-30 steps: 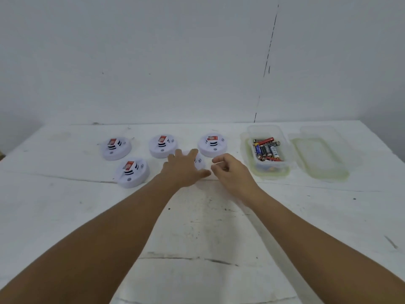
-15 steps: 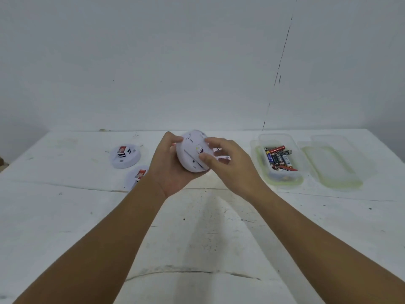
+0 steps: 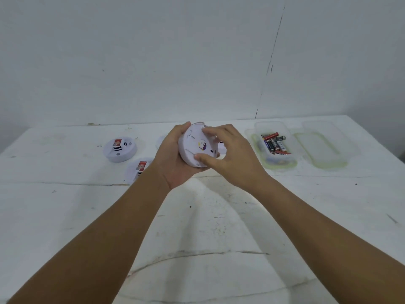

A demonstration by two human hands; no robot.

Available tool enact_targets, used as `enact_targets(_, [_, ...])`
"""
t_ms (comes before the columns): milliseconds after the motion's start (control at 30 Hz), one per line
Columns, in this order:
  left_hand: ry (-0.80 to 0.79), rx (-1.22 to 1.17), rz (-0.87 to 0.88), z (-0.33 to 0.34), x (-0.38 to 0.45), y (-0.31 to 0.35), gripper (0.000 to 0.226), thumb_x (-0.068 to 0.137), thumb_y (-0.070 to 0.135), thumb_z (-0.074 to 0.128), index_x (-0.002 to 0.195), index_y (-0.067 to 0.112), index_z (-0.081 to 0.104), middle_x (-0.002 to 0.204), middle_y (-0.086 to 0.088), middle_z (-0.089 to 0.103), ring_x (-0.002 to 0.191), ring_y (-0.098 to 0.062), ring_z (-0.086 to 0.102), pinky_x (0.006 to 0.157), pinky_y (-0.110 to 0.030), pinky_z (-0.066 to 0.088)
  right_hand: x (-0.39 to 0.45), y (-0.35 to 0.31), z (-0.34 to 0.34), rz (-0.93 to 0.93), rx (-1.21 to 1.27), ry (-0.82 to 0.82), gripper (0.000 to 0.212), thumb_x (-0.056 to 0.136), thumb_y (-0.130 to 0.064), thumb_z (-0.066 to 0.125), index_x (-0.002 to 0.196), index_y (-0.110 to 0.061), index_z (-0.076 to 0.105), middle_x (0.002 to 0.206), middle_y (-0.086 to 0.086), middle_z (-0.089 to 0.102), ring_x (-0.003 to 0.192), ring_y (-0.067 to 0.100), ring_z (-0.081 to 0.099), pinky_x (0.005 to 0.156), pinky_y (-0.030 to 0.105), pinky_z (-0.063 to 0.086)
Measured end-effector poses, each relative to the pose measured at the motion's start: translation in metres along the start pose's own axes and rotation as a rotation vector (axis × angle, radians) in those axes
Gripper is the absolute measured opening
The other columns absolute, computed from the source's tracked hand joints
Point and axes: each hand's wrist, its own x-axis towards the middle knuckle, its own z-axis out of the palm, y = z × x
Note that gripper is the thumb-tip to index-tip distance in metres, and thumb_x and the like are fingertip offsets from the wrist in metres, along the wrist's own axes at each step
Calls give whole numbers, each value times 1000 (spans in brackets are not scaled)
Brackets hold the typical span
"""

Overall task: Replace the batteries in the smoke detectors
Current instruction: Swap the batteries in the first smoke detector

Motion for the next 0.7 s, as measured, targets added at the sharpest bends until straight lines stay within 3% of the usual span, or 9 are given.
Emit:
enact_targets(133, [32, 31, -12, 9, 1, -11, 43, 102, 47, 52, 130, 16, 60, 134, -14, 62, 123, -34, 57, 95, -49, 55, 0, 8, -15, -1, 38, -10, 62, 79, -44, 87, 133, -24, 66, 119, -12, 57, 111, 5, 57, 96, 24, 47])
enact_targets(200, [46, 73, -2, 12, 3, -16, 53, 102, 50, 54, 140, 12, 57, 141, -15, 60, 131, -34, 55, 114, -51, 42, -1, 13, -24, -20, 50, -19, 62, 77, -44, 89, 131, -23, 66, 119, -12, 59, 108, 2, 58, 94, 22, 48])
enact_targets(267, [63, 103, 13, 19, 3, -22, 63, 102, 53, 54, 148, 11, 52, 150, -14, 56, 141, -32, 51, 120, -51, 32, -3, 18, -34, -38, 67, -34, 62, 76, -43, 90, 129, -24, 66, 119, -11, 60, 108, 2, 60, 93, 21, 48])
enact_targets(433, [133, 142, -2, 51, 4, -36, 66, 93, 67, 58, 133, 15, 62, 135, -12, 64, 122, -33, 59, 91, -46, 56, -8, 31, -53, -95, 47, -72, 63, 75, -41, 90, 129, -23, 65, 117, -11, 59, 105, 5, 60, 91, 26, 51])
enact_targets(600, [247, 136, 20, 64, 7, -51, 52, 100, 60, 52, 120, 14, 68, 122, -13, 70, 108, -32, 66, 82, -43, 61, -8, 41, -64, -143, 87, -108, 59, 75, -38, 91, 126, -21, 66, 114, -8, 60, 101, 6, 58, 87, 24, 49])
enact_targets(700, [284, 130, 16, 63, 5, -51, 47, 100, 55, 54, 119, 15, 67, 120, -15, 68, 103, -34, 66, 73, -42, 60, -7, 40, -65, -188, 89, -141, 57, 76, -37, 90, 124, -20, 65, 113, -6, 59, 102, 11, 57, 88, 30, 50])
